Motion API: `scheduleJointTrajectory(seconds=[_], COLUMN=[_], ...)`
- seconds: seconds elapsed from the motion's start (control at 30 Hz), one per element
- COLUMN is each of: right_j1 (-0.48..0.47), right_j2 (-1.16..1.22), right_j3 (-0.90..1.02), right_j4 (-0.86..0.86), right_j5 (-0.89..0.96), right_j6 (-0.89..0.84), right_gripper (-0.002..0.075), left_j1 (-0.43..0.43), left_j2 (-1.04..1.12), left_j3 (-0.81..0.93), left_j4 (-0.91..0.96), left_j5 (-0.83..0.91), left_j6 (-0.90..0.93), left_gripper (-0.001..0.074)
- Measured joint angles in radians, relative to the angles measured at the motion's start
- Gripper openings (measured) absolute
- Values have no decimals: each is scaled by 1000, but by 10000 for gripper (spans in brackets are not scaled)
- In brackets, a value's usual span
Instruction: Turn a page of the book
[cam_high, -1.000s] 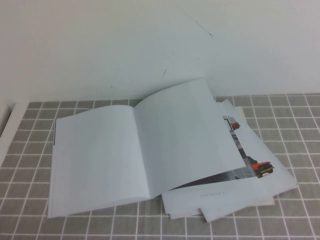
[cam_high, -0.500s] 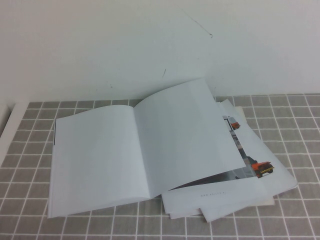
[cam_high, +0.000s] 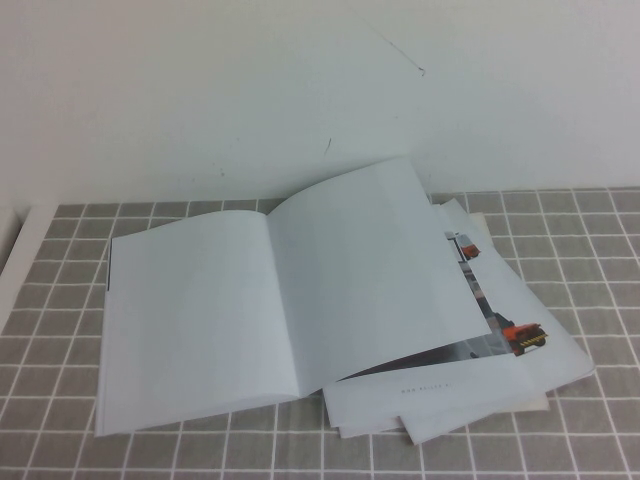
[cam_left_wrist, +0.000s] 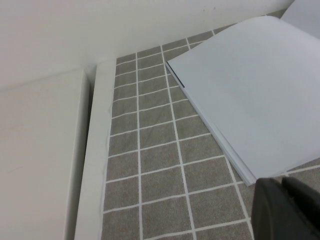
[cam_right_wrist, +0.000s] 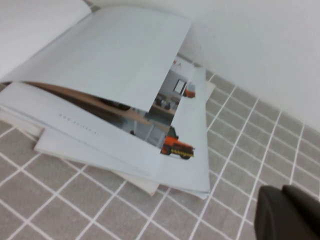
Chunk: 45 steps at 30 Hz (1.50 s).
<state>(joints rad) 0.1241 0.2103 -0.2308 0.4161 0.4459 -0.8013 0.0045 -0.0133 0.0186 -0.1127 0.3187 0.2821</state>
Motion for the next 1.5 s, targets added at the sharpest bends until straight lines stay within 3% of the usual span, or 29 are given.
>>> scheduleJointTrajectory(seconds=[0.37, 0.47, 0.6, 0.73, 1.37, 1.5], right_j1=[-6, -6, -8, -8, -10, -65], right_j2=[-83, -83, -99, -184, -222, -222], right_j3=[55, 122, 234, 257, 253, 253], right_j4=[-47, -128, -330, -442, -493, -493], right_j5=[-92, -157, -225, -133, -101, -101], right_j6=[55, 185, 484, 694, 724, 724], right_gripper=[-1, -1, -1, -1, -1, -1], left_j1=[0, 0, 0, 0, 0, 0], left_j2=[0, 0, 0, 0, 0, 0], left_j3=[0, 0, 0, 0, -2, -2], left_j4=[0, 0, 2, 2, 4, 4], left_j5=[2, 3, 5, 5, 7, 7], left_j6=[15, 15, 15, 15, 15, 15], left_gripper=[-4, -4, -4, -4, -4, -4])
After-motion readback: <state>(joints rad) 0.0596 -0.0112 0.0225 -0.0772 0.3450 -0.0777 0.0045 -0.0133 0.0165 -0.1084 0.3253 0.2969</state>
